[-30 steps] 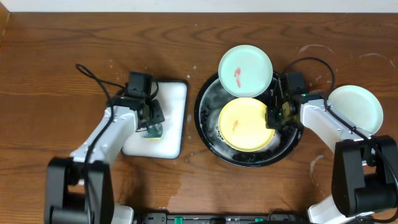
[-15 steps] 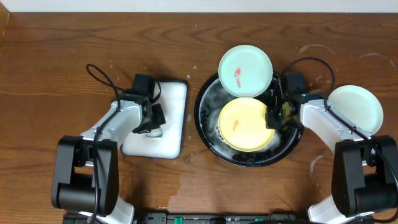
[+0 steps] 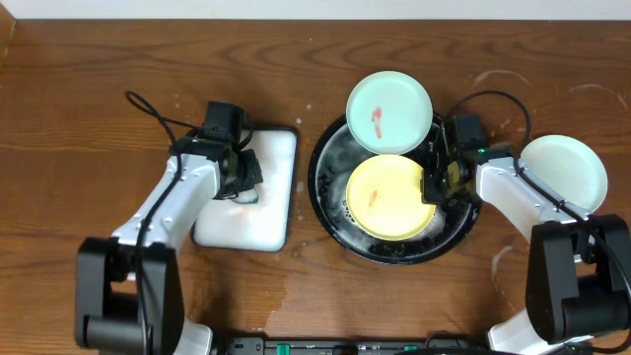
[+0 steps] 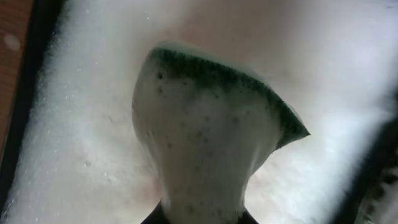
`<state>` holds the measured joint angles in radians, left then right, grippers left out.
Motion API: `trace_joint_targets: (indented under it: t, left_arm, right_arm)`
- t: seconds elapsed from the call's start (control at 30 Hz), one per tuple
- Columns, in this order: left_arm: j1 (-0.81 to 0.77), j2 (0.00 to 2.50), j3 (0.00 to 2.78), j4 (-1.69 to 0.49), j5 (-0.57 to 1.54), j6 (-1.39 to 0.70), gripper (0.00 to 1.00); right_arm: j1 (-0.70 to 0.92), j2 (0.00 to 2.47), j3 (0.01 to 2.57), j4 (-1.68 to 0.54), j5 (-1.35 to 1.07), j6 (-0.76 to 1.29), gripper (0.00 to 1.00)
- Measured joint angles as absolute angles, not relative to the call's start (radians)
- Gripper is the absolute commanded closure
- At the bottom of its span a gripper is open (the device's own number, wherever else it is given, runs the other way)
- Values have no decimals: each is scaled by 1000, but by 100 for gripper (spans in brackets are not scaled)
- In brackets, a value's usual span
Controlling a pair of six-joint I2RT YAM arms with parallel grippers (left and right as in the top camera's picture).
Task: Clean dirty plates on tray and stack at the side
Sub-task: 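Grasp the green sponge in the foam tray with left gripper, then scrub the yellow plate with the sponge in left gripper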
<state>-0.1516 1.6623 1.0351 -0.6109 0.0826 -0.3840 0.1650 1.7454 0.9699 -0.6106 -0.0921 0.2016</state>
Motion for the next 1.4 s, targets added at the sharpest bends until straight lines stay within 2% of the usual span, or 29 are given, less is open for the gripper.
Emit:
trace_joint_targets:
  t: [0.17,0.3,0.4,0.53,0.73,0.97,1.23,1.4]
  left_arm:
    - [-156,1733,1034,-615,78,-380,93]
    - [-162,1734,1062,-725,106,-369,92]
    - [-182,1734,1173,-847,142,-364,93]
    - [-253,1731,1346,-883,189,-361,93]
    - [-432,1724,1395,-769,231,-378,92]
    - [-625,1845,1396,-614,252,-528,92]
    - [-728,2067,1396,-499,265,-690,92]
    - [-738,2092,1406,-458,282,-723,92]
  right_arm:
    - [165,1745,970,-611,-93,202,99]
    - [165,1745,970,-608,-99,176,99]
    - [165,1745,970,-603,-105,151,99]
    - [165,1745,969,-593,-107,140,99]
    - [165,1745,969,-588,-109,142,99]
    - [165,1745,969,-588,-109,145,99]
    - [165,1745,969,-590,-109,146,99]
    - [164,1745,970,-591,-108,146,99]
